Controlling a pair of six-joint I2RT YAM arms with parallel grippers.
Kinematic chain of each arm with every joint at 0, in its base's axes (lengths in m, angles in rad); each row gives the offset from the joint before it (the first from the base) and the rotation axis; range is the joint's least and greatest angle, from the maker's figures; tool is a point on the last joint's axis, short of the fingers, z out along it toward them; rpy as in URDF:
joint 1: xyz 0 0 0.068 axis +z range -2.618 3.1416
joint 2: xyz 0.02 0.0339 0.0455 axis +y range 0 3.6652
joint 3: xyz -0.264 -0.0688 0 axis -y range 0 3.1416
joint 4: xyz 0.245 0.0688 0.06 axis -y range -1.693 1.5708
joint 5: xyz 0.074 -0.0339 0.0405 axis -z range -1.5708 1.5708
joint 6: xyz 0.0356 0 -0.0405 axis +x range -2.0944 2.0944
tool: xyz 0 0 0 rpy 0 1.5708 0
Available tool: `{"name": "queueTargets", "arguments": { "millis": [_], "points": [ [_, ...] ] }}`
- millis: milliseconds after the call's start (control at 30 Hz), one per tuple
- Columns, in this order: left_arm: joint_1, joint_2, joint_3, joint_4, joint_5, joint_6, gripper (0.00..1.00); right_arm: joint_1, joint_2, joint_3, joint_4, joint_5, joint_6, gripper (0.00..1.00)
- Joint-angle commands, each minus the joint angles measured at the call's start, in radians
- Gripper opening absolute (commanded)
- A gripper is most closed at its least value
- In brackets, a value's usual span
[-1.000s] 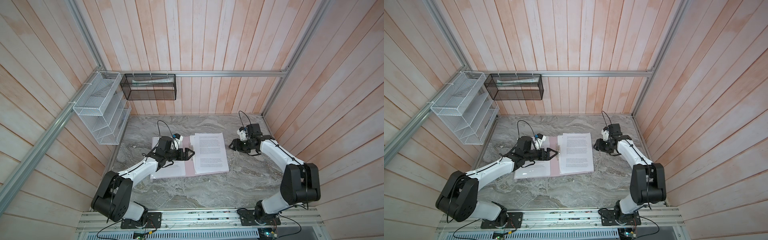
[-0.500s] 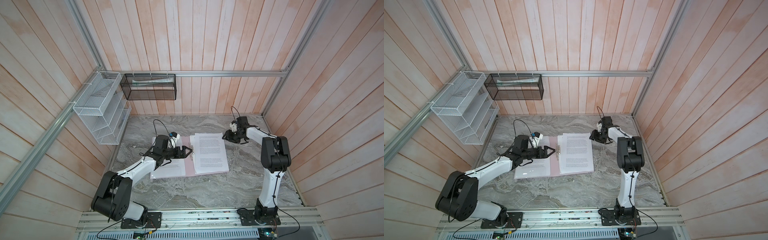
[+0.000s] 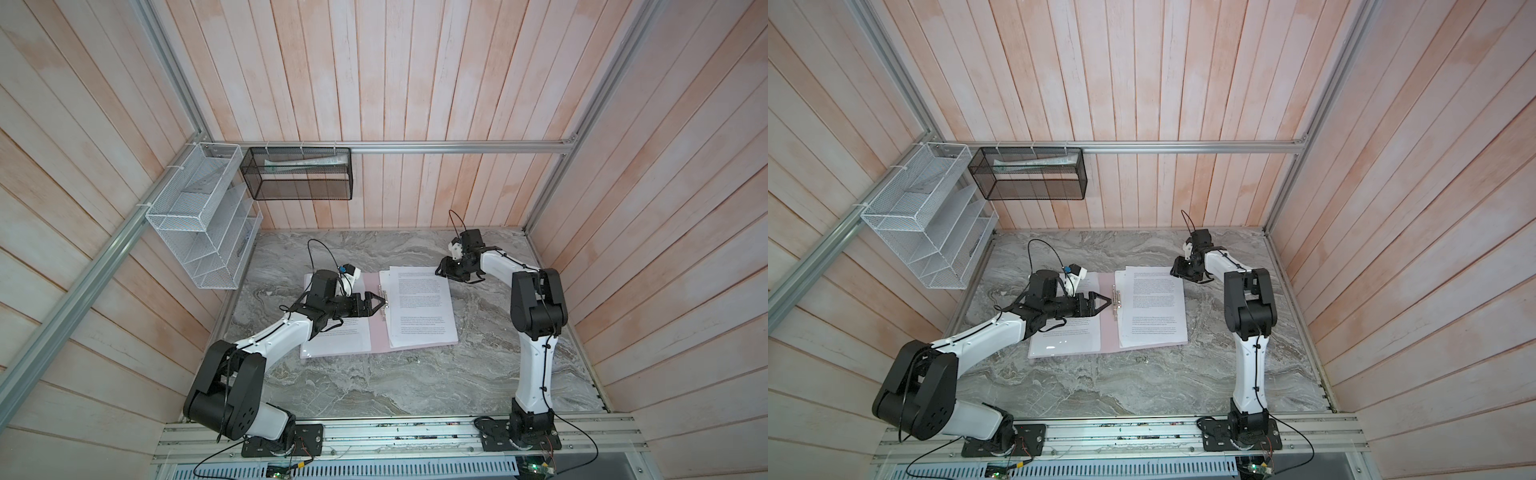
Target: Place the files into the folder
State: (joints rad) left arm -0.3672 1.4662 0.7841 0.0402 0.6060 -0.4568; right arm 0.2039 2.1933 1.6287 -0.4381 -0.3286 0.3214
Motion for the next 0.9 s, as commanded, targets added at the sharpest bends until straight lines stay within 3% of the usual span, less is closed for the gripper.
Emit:
{"name": "queueTargets", "arguments": {
  "millis": [0,367,867],
  "points": [
    [0.004,0.009,-0.023,0.023,0.018,-0.005,0.98,0.035,0.02,0.034,-0.062,0.069,0.001,0.51],
    [0.004,-0.017,-0.053,0.033,0.014,-0.008,0.98,0.074,-0.006,0.033,-0.056,0.125,0.034,0.52],
    [0.004,-0.019,-0.07,0.049,0.006,-0.028,0.98,0.097,0.094,0.199,-0.13,0.125,0.009,0.57]
  ]
}}
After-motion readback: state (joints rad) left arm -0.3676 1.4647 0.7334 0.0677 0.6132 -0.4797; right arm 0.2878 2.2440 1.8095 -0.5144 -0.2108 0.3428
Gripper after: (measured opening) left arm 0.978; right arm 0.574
